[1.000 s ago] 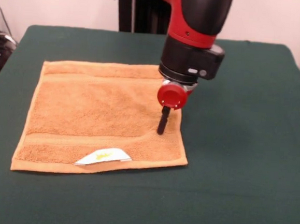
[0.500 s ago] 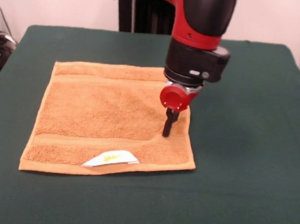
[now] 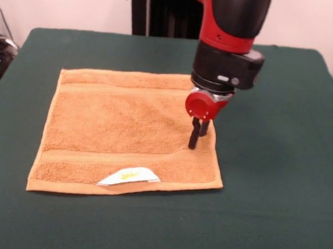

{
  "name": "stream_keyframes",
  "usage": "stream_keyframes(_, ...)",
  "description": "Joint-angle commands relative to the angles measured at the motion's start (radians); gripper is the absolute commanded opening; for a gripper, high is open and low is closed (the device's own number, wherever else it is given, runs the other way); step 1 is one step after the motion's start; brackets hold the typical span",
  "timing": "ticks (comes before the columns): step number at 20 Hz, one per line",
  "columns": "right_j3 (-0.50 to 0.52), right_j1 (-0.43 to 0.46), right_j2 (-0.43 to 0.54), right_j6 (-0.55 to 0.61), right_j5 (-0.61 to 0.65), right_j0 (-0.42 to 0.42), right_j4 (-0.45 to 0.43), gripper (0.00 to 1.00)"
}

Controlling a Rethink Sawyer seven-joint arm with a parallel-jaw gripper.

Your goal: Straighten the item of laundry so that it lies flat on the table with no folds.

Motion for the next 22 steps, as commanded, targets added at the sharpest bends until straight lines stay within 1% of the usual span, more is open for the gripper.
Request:
stream_keyframes(1,0.096,0.058,0.172,0.346,0.095,0.044,0.064,1.00)
stream_keyframes(2,0.100,0.056,0.148,0.319,0.115,0.063,0.095,1.00)
stream_keyframes(3,0.106,0.050,0.154,0.332,0.107,0.050,0.085,1.00)
stream_keyframes(4,0.115,0.042,0.153,0.334,0.118,0.044,0.092,1.00)
stream_keyframes(6,0.127,0.028,0.151,0.328,0.111,0.020,0.065,1.00)
stream_keyframes(8,0.146,0.016,0.173,0.333,0.072,-0.038,-0.023,1.00)
stream_keyframes(10,0.186,-0.021,0.191,0.304,0.068,-0.093,-0.091,1.00)
stream_keyframes(12,0.237,-0.108,0.117,0.206,0.158,-0.068,-0.068,1.00)
stream_keyframes(13,0.251,-0.153,0.045,0.160,0.224,-0.030,-0.061,1.00)
stream_keyframes(14,0.253,-0.188,-0.044,0.135,0.316,0.012,-0.086,1.00)
stream_keyframes(16,0.231,-0.243,-0.180,0.159,0.471,0.062,-0.186,1.00)
stream_keyframes(20,0.214,-0.353,-0.275,0.227,0.657,0.068,-0.334,1.00)
stream_keyframes(21,0.200,-0.363,-0.302,0.229,0.699,0.070,-0.367,1.00)
stream_keyframes(22,0.192,-0.362,-0.316,0.212,0.712,0.066,-0.385,1.00)
